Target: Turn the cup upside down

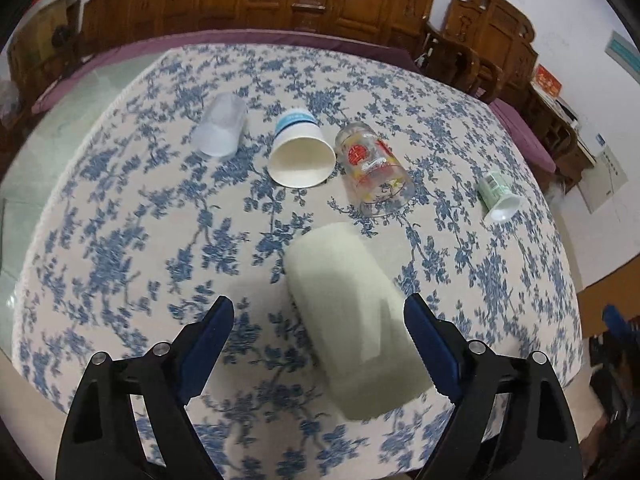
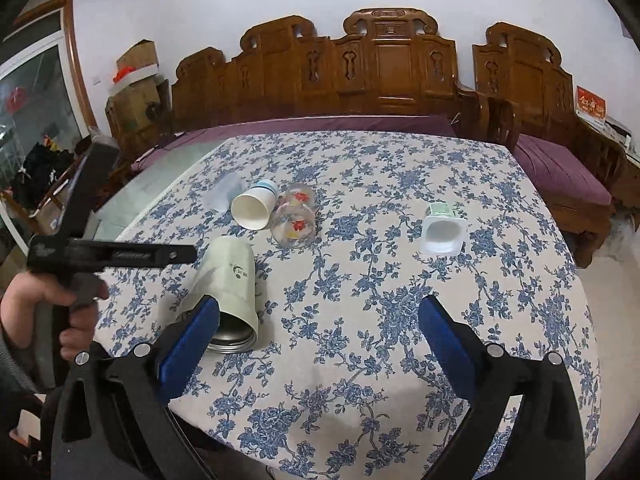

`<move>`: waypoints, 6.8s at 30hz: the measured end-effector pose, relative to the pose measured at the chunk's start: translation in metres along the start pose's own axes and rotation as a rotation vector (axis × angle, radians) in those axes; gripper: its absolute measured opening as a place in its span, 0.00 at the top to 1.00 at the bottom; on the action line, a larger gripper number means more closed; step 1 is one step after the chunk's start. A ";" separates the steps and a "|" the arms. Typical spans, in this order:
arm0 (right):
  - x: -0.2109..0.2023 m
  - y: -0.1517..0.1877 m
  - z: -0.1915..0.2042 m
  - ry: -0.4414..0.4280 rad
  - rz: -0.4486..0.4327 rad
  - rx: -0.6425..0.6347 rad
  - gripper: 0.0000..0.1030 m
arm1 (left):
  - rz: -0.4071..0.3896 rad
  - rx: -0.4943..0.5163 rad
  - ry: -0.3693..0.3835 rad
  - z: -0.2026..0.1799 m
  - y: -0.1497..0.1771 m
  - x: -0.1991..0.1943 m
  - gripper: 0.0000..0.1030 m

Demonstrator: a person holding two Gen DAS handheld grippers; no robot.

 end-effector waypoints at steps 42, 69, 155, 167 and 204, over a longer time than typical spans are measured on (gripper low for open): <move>0.039 0.023 -0.012 -0.033 0.121 0.045 0.03 | 0.167 -0.022 -0.006 -0.012 -0.015 0.036 0.29; 0.048 0.028 -0.023 -0.006 0.135 0.055 0.04 | -0.040 0.267 -0.137 -0.084 -0.013 0.012 0.33; -0.162 0.040 0.092 0.110 -0.368 0.047 0.03 | -0.608 0.149 -0.108 0.000 0.151 -0.224 0.08; -0.158 0.040 0.093 0.107 -0.365 0.048 0.03 | -0.608 0.149 -0.108 0.000 0.150 -0.224 0.08; -0.157 0.040 0.093 0.106 -0.364 0.049 0.03 | -0.619 0.145 -0.108 -0.005 0.150 -0.229 0.08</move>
Point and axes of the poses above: each gripper's, at about its wrist camera, not at the fingertips, and x roughly the way its jaws point, z to its left, y to its underside, the point moved 9 cm from there along x, roughly the way its jaws point, and after that the axes turned 14 degrees about z, right-handed, at the moved point
